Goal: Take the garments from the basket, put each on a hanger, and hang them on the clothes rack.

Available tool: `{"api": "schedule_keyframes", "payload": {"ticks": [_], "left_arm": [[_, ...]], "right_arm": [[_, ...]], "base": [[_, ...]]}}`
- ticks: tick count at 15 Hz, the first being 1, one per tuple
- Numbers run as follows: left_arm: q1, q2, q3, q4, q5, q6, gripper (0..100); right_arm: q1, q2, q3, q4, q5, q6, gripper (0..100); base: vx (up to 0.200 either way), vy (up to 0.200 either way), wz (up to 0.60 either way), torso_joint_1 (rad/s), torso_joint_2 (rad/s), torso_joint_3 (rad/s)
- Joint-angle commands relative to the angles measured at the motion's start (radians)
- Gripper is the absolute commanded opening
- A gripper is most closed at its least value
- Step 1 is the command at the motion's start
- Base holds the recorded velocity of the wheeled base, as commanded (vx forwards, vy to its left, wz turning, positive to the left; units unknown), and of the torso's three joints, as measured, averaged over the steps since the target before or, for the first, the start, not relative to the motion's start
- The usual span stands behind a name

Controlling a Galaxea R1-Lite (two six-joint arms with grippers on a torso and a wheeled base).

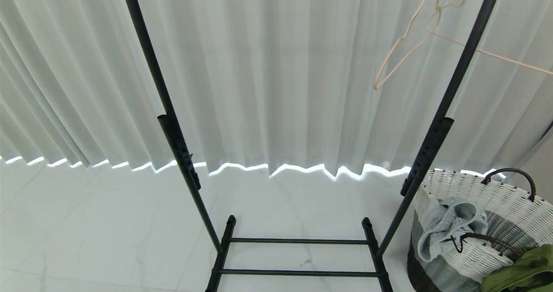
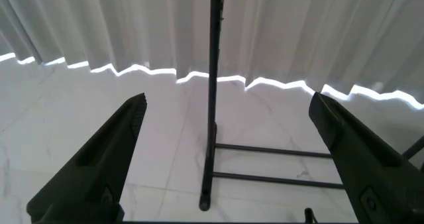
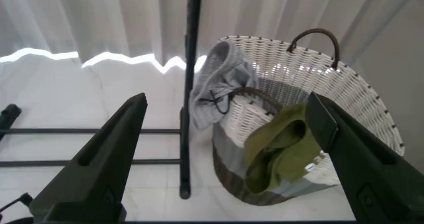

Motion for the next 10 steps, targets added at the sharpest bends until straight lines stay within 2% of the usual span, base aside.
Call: {"api": "schedule_keyframes", "payload": {"ticks": [1, 8, 10], "left_arm": [[0.0, 0.0, 0.0, 0.001, 0.0, 0.0, 100], [0.0, 0.0, 0.0, 0.001, 0.0, 0.0, 100], [0.0, 0.0, 0.0, -0.001, 0.0, -0.002, 100]], "right_arm": [[0.0, 0.002, 0.0, 0.0, 0.0, 0.0, 100], [0.0, 0.002, 0.0, 0.0, 0.0, 0.006, 100], [0.0, 0.002, 0.0, 0.0, -0.002, 0.006, 100]], "base": [[0.0, -0.2, 0.0, 0.002, 0.0, 0.002], [0.0, -0.2, 0.0, 0.003, 0.0, 0.005], [0.0, 0.0, 0.0, 0.0, 0.0, 0.0]]}}
